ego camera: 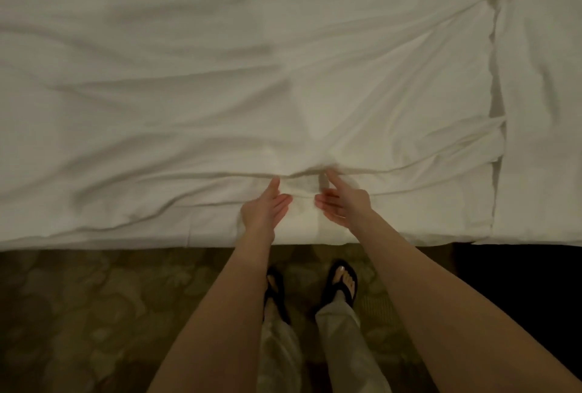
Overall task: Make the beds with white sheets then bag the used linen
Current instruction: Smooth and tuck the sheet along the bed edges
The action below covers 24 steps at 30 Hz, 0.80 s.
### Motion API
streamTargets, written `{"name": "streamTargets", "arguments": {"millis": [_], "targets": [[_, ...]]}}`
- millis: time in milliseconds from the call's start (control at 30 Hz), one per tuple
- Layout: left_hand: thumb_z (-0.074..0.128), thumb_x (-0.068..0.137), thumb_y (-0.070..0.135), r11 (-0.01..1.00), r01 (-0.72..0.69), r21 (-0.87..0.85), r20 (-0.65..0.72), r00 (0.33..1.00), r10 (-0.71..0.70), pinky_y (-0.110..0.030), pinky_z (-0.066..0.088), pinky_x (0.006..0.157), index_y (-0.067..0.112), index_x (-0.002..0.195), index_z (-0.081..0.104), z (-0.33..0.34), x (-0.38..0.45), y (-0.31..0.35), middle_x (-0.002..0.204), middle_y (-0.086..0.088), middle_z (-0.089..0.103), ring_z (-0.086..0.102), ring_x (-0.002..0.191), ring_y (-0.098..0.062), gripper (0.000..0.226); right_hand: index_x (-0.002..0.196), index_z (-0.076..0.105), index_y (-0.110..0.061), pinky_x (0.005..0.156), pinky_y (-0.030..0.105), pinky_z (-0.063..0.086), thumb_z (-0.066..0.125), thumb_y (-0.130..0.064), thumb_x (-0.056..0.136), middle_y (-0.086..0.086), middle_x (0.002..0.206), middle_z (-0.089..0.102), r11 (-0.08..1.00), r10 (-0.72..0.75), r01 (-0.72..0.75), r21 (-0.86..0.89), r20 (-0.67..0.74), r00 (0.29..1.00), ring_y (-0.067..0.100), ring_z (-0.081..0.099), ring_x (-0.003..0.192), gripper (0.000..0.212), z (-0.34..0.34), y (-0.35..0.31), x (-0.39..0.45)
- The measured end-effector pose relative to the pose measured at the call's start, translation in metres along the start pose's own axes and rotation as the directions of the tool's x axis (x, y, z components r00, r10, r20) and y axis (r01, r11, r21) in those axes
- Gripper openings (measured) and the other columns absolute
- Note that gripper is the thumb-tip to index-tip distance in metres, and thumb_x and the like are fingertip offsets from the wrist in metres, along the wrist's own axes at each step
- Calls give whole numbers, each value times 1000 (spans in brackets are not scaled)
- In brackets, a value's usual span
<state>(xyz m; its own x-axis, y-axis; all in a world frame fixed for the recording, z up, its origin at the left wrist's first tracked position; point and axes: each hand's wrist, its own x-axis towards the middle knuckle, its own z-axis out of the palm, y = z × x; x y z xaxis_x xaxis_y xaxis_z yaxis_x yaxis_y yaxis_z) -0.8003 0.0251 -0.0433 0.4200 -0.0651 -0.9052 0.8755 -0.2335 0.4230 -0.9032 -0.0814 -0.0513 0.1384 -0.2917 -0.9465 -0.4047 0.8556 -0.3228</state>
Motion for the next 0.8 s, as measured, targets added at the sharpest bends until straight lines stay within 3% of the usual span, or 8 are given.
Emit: {"name": "streamTargets", "arguments": {"millis": [33,100,200,300,500,600,700,800], "targets": [[75,84,26,1000,-10,15,1,1000,10,-27,56,80,-11,119,57,0,3,0,115,-22,65,69,95,-24,54,92,67,-3,77,31,56,74,-45,80,11,87,73,999,-14,15,28,-21,1000,18,68,72,44,4,4,1],[77,82,24,999,-5,37,-5,1000,5,-24,56,69,-8,110,60,-3,7,0,111,-22,67,69,86,-22,47,93,68,-1,63,26,57,77,-38,79,13,82,72,997,-30,33,70,-54,998,15,67,58,41,10,13,4],[76,83,27,998,7,58,7,1000,-8,-28,57,77,-8,112,61,-4,15,0,112,-20,67,68,85,-21,47,87,67,1,47,22,54,79,-28,79,13,74,69,985,-47,61,158,-92,995,16,64,49,33,13,23,8],[73,86,29,999,33,25,47,998,-34,-30,54,91,-9,120,57,-9,16,-2,117,-17,65,67,97,-23,53,80,65,-3,55,27,55,77,-25,81,10,66,70,974,-139,171,150,-205,969,15,66,52,25,17,27,12],[78,81,27,986,2,-168,18,1000,1,-33,56,90,-4,118,58,-35,9,-7,114,-19,67,69,96,-24,52,77,61,-7,64,20,56,74,-19,84,12,82,71,902,-304,346,257,-191,933,16,69,72,19,8,48,-15],[74,85,15,966,-42,-256,4,999,45,-35,56,88,-3,123,55,-39,6,0,113,-19,65,68,95,-25,46,83,59,-6,63,20,56,71,-15,86,11,81,71,907,-283,316,279,-153,947,12,71,68,16,0,52,-21],[65,90,6,978,-31,-208,26,999,38,-32,55,86,-6,128,51,-48,9,1,107,-19,64,66,88,-24,42,92,59,-4,62,23,57,69,-13,87,14,90,68,931,-196,228,286,-137,971,14,69,64,15,4,39,-16],[59,94,5,992,-4,-122,65,998,12,-31,54,84,-8,129,49,-63,12,0,100,-17,65,67,87,-23,38,101,56,-3,70,33,59,76,-17,82,13,103,62,888,-135,197,415,-175,975,24,65,87,31,10,26,-9]]}}
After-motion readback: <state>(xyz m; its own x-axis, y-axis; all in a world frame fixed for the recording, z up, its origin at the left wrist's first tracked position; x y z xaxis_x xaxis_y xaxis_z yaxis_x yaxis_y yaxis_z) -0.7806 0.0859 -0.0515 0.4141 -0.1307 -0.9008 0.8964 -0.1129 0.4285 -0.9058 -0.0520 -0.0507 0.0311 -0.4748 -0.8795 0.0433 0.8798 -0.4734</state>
